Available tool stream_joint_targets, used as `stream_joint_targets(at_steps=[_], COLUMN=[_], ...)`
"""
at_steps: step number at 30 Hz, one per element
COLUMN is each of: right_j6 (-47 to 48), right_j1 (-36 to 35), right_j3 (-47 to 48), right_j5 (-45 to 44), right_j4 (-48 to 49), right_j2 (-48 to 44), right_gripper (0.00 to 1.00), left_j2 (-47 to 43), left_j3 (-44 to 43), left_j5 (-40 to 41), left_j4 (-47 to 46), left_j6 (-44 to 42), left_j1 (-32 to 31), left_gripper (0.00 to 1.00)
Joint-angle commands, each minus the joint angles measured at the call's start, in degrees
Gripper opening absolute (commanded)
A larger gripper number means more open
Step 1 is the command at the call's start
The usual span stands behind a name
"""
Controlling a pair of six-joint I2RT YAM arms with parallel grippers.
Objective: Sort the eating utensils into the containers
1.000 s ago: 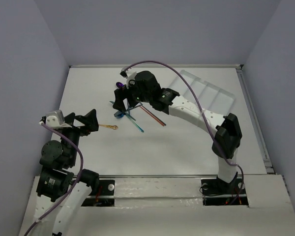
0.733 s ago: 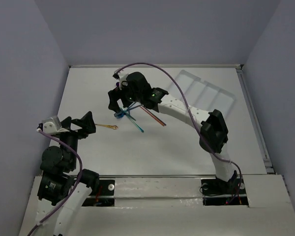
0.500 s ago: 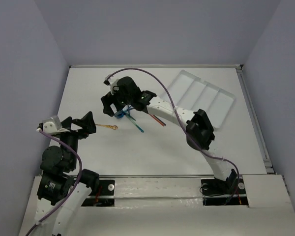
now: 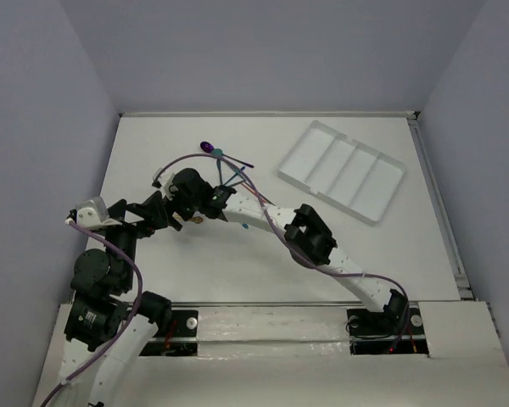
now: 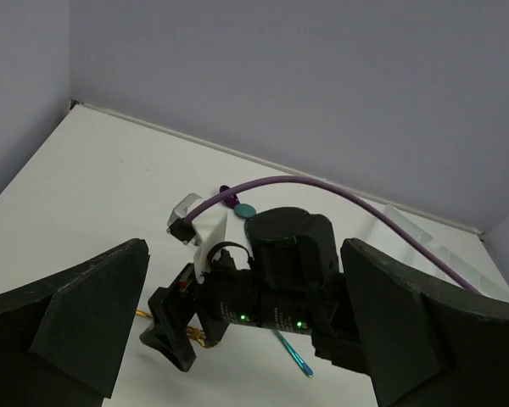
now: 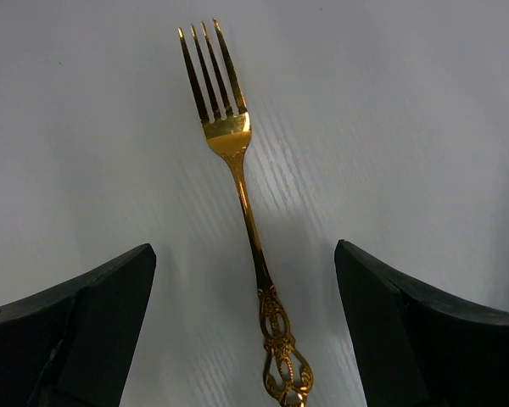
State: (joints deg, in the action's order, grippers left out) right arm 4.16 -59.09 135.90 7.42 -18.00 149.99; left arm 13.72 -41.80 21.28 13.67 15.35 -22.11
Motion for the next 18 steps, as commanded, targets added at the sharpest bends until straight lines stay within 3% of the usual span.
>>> stream_joint_targets(at_steps=[1, 10, 18], right_j6=[0.4, 0.7, 0.2], right_j1=[0.3, -1.4, -1.9], right_j3=[4.7, 4.2, 1.2], right_j5=[-2.0, -5.4, -4.0], right_j4=[2.1, 2.6, 4.5], right_j2=[2.9, 7.1, 7.7], right_gripper=[0.91, 0.80, 0.52], left_j2=[0.8, 0.3, 0.1], left_j3=[0.1, 0.1, 0.2], left_j5=[0.2, -0.1, -0.3], left_j4=[-3.2, -3.4, -3.6], left_j6=[0.3, 0.2, 0.1], left_j1=[-0.7, -0.7, -0.7], left_gripper=[0.99, 0.99, 0.99])
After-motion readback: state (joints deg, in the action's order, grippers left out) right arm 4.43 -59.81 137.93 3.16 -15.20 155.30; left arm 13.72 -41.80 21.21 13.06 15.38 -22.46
